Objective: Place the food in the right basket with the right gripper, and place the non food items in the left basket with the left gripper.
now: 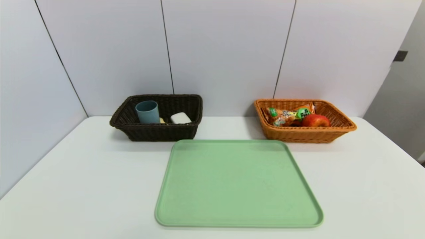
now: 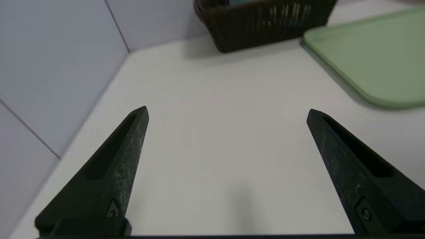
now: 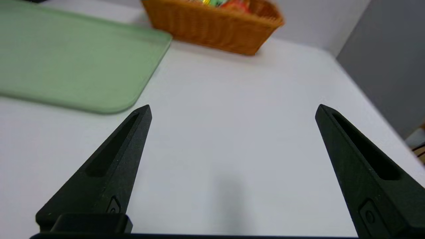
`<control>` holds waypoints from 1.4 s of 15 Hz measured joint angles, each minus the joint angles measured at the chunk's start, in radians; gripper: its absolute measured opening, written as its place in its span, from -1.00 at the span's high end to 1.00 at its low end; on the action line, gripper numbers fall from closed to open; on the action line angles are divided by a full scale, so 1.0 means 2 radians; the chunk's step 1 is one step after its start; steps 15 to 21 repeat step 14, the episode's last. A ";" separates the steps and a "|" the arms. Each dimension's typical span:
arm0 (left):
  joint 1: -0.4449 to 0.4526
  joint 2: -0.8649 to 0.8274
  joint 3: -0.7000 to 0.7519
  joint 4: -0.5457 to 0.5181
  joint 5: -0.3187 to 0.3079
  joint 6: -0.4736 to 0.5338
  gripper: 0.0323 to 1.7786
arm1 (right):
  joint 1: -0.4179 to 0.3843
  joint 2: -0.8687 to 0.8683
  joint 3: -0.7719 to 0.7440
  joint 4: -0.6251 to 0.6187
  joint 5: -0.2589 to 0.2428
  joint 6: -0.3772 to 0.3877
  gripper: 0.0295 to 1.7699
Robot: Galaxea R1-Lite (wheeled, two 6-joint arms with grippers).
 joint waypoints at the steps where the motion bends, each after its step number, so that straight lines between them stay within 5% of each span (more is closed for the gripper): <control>1: 0.000 0.000 0.001 0.023 -0.006 -0.015 -0.90 | 0.000 0.000 -0.001 0.010 0.004 0.013 -0.92; 7: 0.000 0.000 0.002 0.028 0.012 -0.068 -0.90 | 0.000 0.000 0.000 0.004 -0.023 0.087 -0.92; 21: 0.000 -0.001 0.002 0.028 0.013 -0.076 -0.90 | 0.000 0.001 0.000 0.002 -0.023 0.090 -0.92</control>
